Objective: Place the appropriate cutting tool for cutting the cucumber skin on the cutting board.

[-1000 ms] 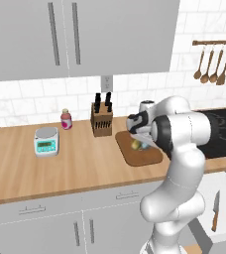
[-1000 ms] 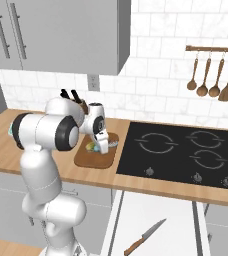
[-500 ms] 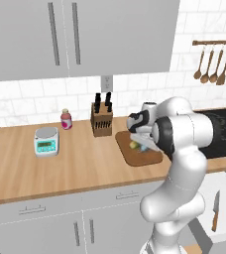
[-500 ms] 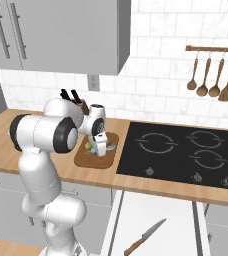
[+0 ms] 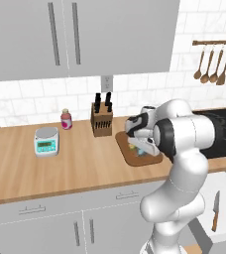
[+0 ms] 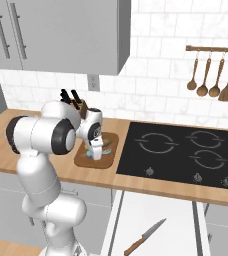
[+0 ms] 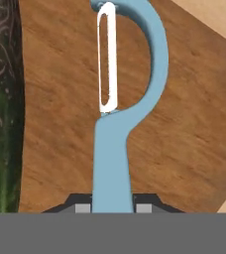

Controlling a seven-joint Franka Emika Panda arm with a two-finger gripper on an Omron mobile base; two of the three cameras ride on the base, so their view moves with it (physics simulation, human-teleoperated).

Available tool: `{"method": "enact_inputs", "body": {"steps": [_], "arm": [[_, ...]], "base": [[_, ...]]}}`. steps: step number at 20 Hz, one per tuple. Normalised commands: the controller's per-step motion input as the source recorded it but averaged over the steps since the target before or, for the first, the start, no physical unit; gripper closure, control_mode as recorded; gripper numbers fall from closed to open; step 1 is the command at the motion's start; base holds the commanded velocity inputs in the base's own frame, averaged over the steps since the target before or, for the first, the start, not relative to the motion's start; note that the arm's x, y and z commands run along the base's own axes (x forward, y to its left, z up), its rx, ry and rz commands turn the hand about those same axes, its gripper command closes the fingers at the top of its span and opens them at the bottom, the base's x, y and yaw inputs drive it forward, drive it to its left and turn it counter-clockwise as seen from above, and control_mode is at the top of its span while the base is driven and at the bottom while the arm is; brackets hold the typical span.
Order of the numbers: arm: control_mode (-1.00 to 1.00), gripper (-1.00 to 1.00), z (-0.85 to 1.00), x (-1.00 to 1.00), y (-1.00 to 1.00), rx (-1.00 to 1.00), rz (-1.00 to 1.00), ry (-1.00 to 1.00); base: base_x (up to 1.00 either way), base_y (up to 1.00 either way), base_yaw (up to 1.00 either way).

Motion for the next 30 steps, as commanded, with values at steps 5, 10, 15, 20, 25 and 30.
{"method": "enact_inputs", "body": {"steps": [5,10,15,20,25,30], "arm": [[-1.00,-1.00,-0.08,0.09,0.00,0.02,0.00,0.06],[-1.00,-1.00,0.17,-0.15,0.00,0.03,0.00,0.00],[-1.00,-1.00,0.51,-0.31,0.00,0.01,0.00,0.00],[-1.00,-1.00,0.79,-0.92,-0.04,0.00,0.14,-0.06],[-1.00,-1.00,0.43,-1.00,-0.01,-0.02,0.30,-0.20],[-1.00,-1.00,0.37,-1.00,-0.02,-0.02,0.23,-0.28]], "base": [[0.00,0.00,0.00],[0.00,0.00,0.00],[0.00,0.00,0.00],[0.00,0.00,0.00],[0.00,0.00,0.00],[0.00,0.00,0.00]]}}
